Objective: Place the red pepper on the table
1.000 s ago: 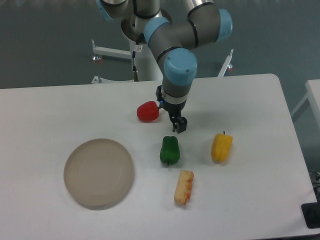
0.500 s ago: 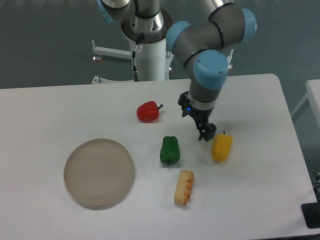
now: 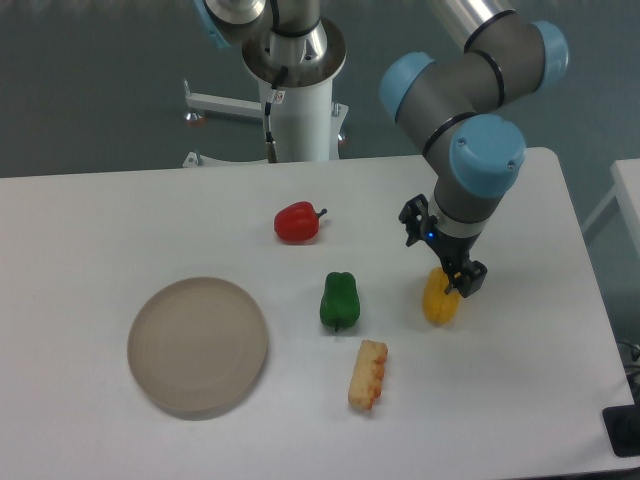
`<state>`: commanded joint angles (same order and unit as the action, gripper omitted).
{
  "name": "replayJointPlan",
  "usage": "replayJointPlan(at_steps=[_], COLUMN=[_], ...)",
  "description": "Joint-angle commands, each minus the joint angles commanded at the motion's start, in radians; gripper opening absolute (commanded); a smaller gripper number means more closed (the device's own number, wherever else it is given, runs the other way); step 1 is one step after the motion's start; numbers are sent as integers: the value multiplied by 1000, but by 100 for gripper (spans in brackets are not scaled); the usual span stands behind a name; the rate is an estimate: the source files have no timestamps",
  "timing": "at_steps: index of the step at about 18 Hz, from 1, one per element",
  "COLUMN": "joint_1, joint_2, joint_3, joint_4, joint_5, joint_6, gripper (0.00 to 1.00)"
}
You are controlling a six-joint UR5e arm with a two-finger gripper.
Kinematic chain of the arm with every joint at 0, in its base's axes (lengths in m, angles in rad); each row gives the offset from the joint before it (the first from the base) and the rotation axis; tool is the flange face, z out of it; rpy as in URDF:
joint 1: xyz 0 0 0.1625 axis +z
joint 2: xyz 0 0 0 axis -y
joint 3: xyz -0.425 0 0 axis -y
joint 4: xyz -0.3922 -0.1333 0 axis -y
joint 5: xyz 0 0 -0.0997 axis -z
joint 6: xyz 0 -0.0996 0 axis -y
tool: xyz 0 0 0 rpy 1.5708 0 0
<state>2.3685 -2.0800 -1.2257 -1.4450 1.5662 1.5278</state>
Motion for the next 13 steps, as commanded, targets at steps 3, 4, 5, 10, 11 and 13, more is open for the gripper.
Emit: replayJointPlan(at_steps=[3, 4, 5, 10, 11, 13], joint_1=[-2, -2, -2, -6, -6, -6], joint_2=[-11, -11, -9, -12, -12, -14], joint_3=[17, 18, 17, 15, 15, 15], joint_4=[2, 2, 2, 2, 2, 3], joint_5=[0, -2, -2, -6, -9, -12], joint_6=[-1, -1, -1, -8, -8, -8], gripper=[100, 100, 100, 100, 100, 100])
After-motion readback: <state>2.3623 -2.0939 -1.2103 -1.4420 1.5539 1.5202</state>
